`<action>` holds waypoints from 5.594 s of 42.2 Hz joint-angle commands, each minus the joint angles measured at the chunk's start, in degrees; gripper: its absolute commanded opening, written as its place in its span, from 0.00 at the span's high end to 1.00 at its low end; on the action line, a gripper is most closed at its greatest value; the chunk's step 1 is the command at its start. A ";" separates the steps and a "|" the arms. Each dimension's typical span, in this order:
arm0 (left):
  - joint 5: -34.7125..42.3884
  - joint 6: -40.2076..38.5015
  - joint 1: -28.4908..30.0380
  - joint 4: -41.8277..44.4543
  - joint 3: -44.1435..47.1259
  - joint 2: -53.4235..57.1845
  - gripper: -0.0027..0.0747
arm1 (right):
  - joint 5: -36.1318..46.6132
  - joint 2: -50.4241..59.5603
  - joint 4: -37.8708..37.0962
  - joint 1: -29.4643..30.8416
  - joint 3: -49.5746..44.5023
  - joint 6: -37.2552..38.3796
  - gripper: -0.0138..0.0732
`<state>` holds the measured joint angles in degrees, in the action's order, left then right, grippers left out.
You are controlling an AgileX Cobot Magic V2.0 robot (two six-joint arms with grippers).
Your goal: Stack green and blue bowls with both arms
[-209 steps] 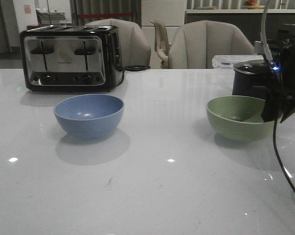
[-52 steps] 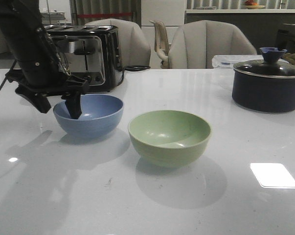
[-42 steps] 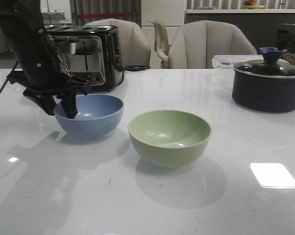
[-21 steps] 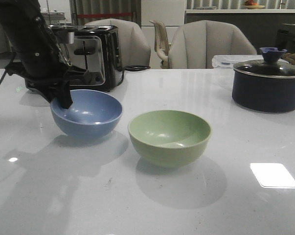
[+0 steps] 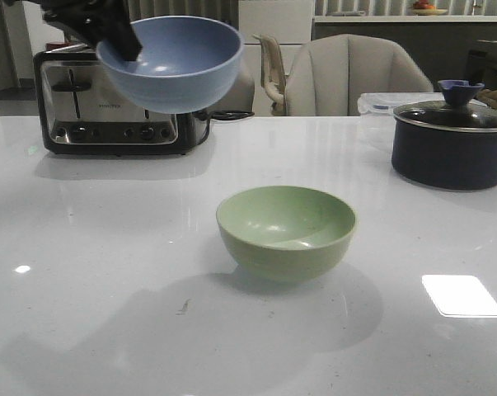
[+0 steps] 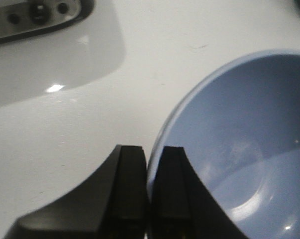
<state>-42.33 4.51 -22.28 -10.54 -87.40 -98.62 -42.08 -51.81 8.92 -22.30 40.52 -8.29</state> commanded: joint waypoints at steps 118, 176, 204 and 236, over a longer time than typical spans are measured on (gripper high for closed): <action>6.33 4.79 -11.16 4.54 48.91 62.21 0.61 | 2.52 0.55 -0.07 -0.07 1.53 -0.66 0.79; 32.64 1.99 18.86 4.28 82.92 100.25 0.84 | 2.46 0.55 -0.07 -0.07 1.53 -0.66 0.79; 45.94 -4.90 18.28 11.50 88.91 100.14 0.84 | 2.46 0.55 -0.07 -0.07 1.53 -0.66 0.79; 45.74 -4.90 18.28 11.50 88.91 100.14 0.84 | 2.46 0.55 -0.07 -0.07 1.53 -0.66 0.79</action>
<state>-1.79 0.00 -3.59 0.95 0.32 0.23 -42.56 -51.81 8.92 -22.30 40.52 -8.29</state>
